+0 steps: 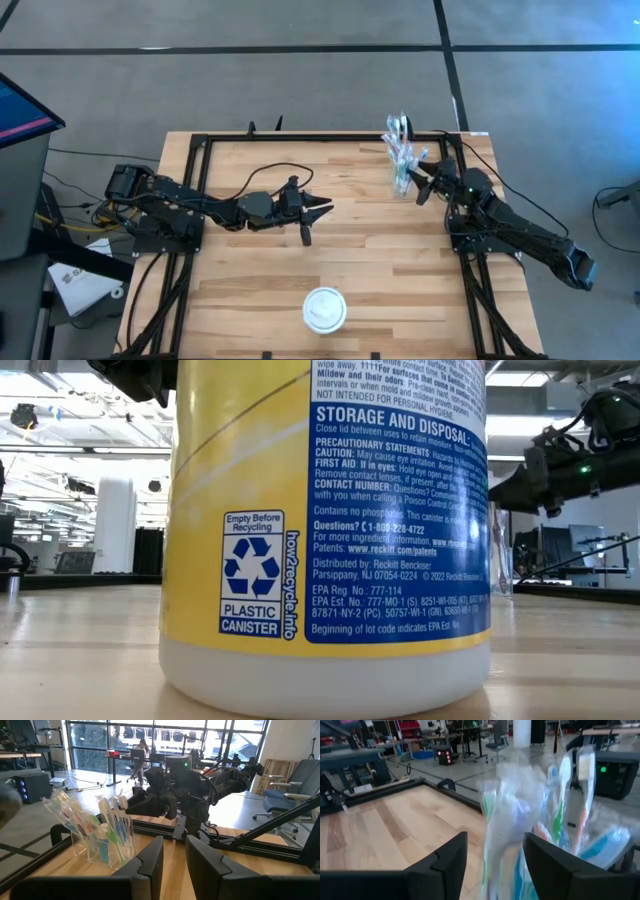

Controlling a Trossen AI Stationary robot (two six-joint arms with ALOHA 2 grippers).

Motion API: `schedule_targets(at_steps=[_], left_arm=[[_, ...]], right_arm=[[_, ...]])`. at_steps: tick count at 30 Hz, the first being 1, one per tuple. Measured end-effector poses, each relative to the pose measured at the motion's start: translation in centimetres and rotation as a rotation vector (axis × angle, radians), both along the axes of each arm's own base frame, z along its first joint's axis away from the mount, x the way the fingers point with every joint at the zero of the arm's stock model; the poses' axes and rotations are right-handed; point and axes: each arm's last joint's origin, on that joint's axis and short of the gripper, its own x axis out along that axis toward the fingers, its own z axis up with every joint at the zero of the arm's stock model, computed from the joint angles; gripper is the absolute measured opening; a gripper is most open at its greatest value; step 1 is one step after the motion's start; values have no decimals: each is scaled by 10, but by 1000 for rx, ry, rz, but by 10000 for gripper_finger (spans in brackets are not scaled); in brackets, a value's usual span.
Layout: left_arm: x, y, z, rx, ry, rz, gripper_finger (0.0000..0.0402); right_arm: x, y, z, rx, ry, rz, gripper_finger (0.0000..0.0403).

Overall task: Pick & Place toothbrushing station
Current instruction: Put the purple toothbrush into the transparent organizer, then return to Home Position

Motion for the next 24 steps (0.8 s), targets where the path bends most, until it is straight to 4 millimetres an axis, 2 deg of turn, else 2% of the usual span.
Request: schedule_targets(at_steps=[24], left_arm=[[0, 0, 0, 0, 4, -1, 77]], right_arm=[[-1, -1, 24, -191, -148, -46, 178]])
